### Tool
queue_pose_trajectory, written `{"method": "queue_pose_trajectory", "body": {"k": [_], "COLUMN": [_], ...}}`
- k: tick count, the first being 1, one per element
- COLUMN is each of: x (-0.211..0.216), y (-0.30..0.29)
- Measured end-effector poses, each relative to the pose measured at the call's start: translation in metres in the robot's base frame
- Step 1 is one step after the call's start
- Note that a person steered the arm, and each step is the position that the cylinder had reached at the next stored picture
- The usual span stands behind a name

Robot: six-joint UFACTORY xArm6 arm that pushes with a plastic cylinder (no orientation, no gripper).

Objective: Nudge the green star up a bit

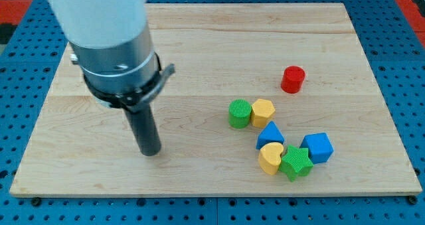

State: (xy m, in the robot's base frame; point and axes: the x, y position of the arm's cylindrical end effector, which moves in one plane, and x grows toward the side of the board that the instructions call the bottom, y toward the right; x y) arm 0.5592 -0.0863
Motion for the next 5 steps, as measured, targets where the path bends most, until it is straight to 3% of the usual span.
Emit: {"method": "queue_pose_trajectory", "body": {"k": [1,4,5], "x": [0.057,0.059,0.059], "y": [0.054,0.072,0.179]}}
